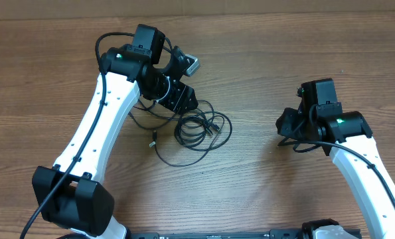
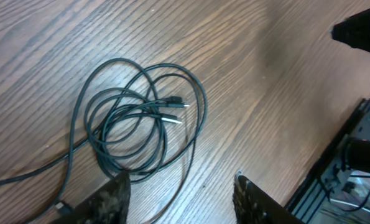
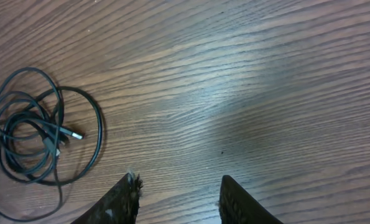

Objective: Untangle cables

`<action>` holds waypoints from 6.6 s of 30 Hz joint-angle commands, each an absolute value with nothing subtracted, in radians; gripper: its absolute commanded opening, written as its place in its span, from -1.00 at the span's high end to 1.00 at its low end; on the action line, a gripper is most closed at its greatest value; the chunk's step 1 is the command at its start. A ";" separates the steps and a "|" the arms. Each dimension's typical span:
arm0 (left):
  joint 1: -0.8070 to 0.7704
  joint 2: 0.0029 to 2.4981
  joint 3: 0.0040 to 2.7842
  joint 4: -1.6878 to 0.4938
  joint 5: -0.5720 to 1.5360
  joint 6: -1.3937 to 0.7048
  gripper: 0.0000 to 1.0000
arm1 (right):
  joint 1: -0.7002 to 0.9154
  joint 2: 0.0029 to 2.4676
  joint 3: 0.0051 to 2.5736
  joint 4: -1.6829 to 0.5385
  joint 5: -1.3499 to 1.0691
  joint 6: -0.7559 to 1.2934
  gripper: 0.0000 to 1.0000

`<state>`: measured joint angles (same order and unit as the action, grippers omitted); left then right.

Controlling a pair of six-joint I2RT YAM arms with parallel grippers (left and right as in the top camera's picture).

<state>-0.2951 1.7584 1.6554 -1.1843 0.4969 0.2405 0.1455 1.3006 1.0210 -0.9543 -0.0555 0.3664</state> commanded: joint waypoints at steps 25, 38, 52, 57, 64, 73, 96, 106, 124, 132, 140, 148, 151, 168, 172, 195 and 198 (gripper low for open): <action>-0.302 2.108 1.657 -1.246 0.342 -0.031 0.17 | 0.142 1.279 1.042 -0.960 -0.066 0.358 0.19; -0.302 2.211 1.657 -1.271 0.308 -0.033 0.38 | 0.142 1.279 1.042 -0.960 -0.066 0.358 0.19; -0.303 2.211 1.655 -1.276 0.289 -0.271 0.05 | 0.142 1.279 1.042 -0.960 -0.065 0.358 0.19; -0.303 2.212 1.655 -1.255 0.288 -0.321 0.04 | 0.142 1.279 1.042 -0.960 -0.066 0.358 0.19; -0.314 2.215 1.652 -1.255 0.284 -0.358 0.07 | 0.142 1.279 1.042 -0.959 -0.065 0.358 0.19; -0.322 2.216 1.522 -1.180 0.281 -0.408 0.27 | 0.142 1.279 1.042 -0.960 -0.065 0.358 0.19; -0.362 2.122 1.832 -1.298 0.288 -0.172 0.92 | 0.142 1.279 1.042 -0.826 -0.551 0.056 -0.16; -0.414 1.941 1.844 -1.297 0.358 0.062 0.91 | 0.142 1.282 1.042 -0.781 -0.601 0.043 -0.21; -0.457 1.869 1.844 -1.323 0.741 0.309 0.92 | 0.143 1.297 1.042 -0.712 -0.674 0.233 -0.24; -0.493 1.869 1.844 -1.297 0.760 0.318 0.92 | 0.143 1.322 1.041 -0.712 -0.676 0.297 -0.23; -0.502 1.869 1.844 -1.253 0.847 0.318 0.92 | 0.147 1.336 1.041 -0.720 -0.675 0.308 -0.12; -0.507 1.869 1.844 -1.234 0.919 0.322 0.92 | 0.147 1.336 1.041 -0.720 -0.676 0.316 -0.11; -0.513 1.869 1.844 -1.233 0.919 0.322 0.91 | 0.147 1.336 1.041 -0.724 -0.676 0.319 -0.11; -0.512 1.869 1.844 -1.222 0.970 0.314 0.92 | 0.147 1.336 1.041 -0.759 -0.651 0.319 0.85; -0.511 1.869 1.844 -1.225 0.965 0.314 0.92 | 0.147 1.336 1.041 -0.811 -0.539 0.368 0.92; -0.347 1.870 1.840 -1.341 0.262 -0.112 0.74 | 0.146 1.336 1.040 -0.972 -0.142 0.424 0.92; -0.348 1.870 1.835 -1.347 0.255 -0.109 0.67 | 0.146 1.336 1.040 -0.976 -0.141 0.436 0.92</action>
<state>-0.3405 1.8858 1.8221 -1.3434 0.2794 -0.0849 0.1463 1.3334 1.0210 -0.9798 -0.1642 0.4160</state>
